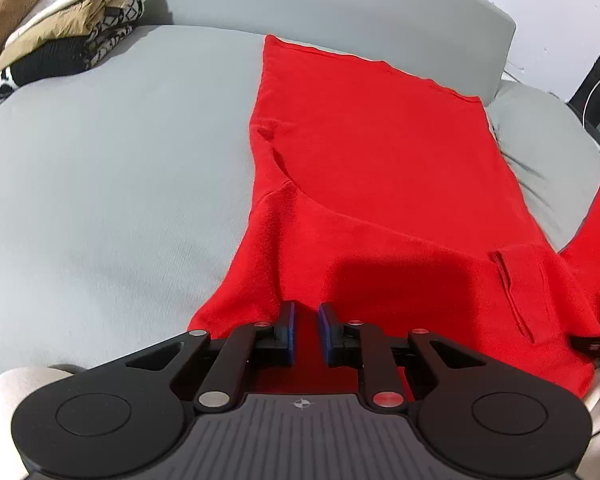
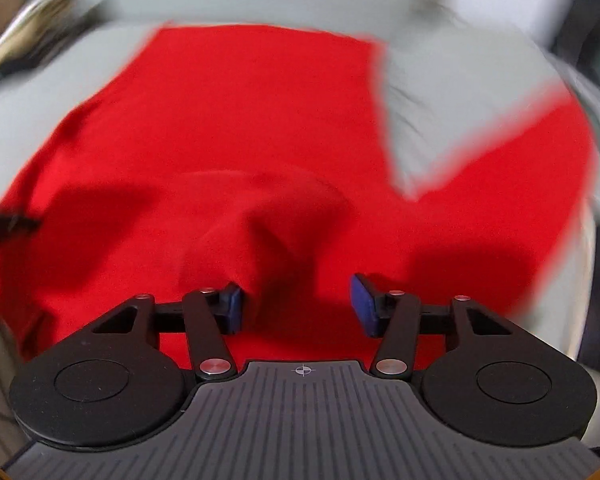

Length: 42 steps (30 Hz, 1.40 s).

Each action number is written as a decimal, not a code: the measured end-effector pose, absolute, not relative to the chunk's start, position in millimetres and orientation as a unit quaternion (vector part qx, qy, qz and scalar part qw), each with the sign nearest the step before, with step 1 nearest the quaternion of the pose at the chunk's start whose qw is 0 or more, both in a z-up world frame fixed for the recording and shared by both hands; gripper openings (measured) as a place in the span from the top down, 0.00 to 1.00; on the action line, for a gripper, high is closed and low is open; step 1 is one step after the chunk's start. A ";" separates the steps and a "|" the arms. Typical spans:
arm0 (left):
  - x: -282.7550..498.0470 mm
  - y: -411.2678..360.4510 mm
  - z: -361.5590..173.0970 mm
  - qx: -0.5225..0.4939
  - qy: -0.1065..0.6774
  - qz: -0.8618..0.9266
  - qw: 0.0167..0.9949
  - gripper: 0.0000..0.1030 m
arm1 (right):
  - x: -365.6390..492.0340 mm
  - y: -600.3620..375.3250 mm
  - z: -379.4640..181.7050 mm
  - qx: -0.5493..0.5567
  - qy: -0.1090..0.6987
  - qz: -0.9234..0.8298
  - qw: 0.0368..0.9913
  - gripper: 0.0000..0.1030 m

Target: Fold clothes

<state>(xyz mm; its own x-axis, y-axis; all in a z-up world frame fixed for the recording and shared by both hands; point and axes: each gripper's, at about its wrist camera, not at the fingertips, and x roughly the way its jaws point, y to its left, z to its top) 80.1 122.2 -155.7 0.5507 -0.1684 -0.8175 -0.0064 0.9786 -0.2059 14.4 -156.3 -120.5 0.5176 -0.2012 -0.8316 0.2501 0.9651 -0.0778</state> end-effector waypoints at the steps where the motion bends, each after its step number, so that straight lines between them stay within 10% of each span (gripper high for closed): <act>1: 80.4 122.7 -156.0 -0.095 0.472 -0.046 0.875 0.81 | 6.8 -167.1 -115.9 0.043 0.471 -0.147 0.868 0.47; 21: 79.1 120.2 -155.9 -0.088 0.472 -0.047 0.876 0.81 | -9.3 -208.7 -80.8 0.160 0.425 -0.104 0.885 0.44; 27: 80.2 120.5 -156.1 -0.087 0.473 -0.048 0.875 0.81 | 45.2 -162.9 -112.5 0.083 0.478 -0.073 0.872 0.22; 30: 80.5 122.1 -156.4 -0.090 0.473 -0.049 0.875 0.81 | 44.3 -149.1 -122.5 0.018 0.485 -0.079 0.871 0.41; 34: 82.1 123.7 -156.3 -0.092 0.473 -0.048 0.875 0.81 | 35.7 -159.2 -114.0 0.011 0.471 -0.112 0.875 0.92; 42: 79.9 128.5 -146.9 -0.109 0.466 -0.060 0.876 0.83 | 18.5 -204.0 -102.9 0.035 0.458 -0.166 0.873 0.92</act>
<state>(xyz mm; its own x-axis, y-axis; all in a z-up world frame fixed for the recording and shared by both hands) 79.9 128.5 -146.9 0.5594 -0.2060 -0.8029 0.0035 0.9692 -0.2462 18.5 -204.0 -102.9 0.5251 -0.2577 -0.8111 0.3210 0.9426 -0.0917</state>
